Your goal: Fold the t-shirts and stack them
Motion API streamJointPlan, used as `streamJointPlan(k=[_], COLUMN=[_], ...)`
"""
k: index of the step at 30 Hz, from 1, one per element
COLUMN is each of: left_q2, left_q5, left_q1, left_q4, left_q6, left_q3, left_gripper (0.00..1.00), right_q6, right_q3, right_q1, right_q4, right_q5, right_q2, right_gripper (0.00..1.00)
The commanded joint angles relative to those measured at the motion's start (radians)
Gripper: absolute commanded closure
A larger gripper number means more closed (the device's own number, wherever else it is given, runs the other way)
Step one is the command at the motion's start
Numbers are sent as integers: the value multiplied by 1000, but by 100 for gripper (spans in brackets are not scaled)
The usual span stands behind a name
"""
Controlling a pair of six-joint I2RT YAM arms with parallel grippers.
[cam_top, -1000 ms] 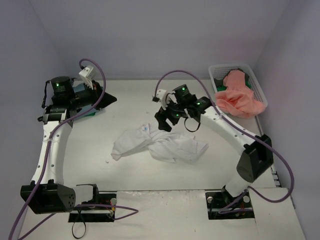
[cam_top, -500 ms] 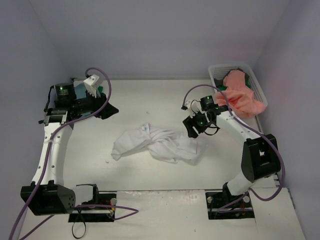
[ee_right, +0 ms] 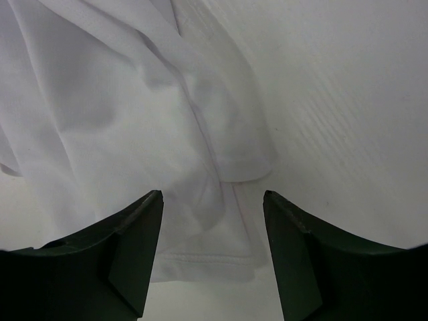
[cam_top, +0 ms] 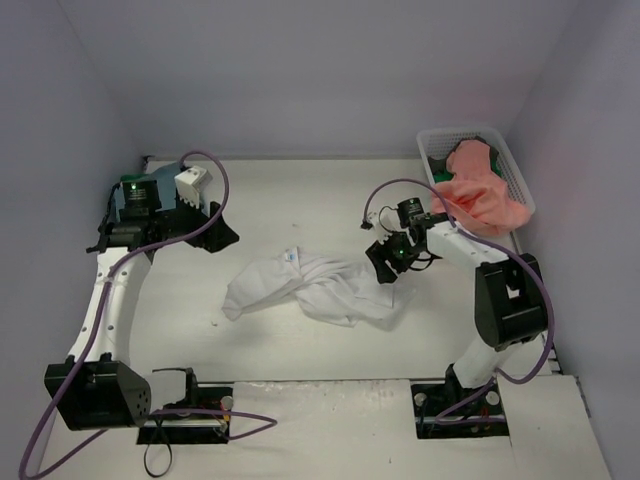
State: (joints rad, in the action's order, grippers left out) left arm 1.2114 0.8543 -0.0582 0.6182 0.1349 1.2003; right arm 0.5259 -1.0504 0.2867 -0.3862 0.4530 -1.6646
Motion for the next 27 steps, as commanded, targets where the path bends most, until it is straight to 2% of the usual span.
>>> streamJointPlan(k=[1, 8, 15, 18, 20, 24, 27], left_q2=[-21, -21, -26, -23, -21, -21, -23], left_q5=[-38, -32, -23, -24, -24, -26, -27], left_q1=[1, 1, 1, 1, 1, 1, 0], left_q4=[-26, 9, 21, 23, 23, 15, 15], left_q6=[48, 68, 62, 62, 63, 66, 66], left_q3=[2, 18, 39, 47, 44, 32, 30], left_gripper=[27, 27, 27, 27, 27, 27, 27], right_q6=[-10, -18, -15, -14, -9, 2, 6], right_q3=[1, 6, 12, 13, 15, 24, 24], right_q1=[-6, -1, 11, 14, 15, 19, 23], right_q4=[3, -2, -10, -13, -13, -16, -16], right_q5=[1, -23, -48, -48, -48, -46, -63], right_q2=[2, -26, -34, -40, -41, -44, -46], right_gripper=[42, 52, 53, 64, 75, 78, 94])
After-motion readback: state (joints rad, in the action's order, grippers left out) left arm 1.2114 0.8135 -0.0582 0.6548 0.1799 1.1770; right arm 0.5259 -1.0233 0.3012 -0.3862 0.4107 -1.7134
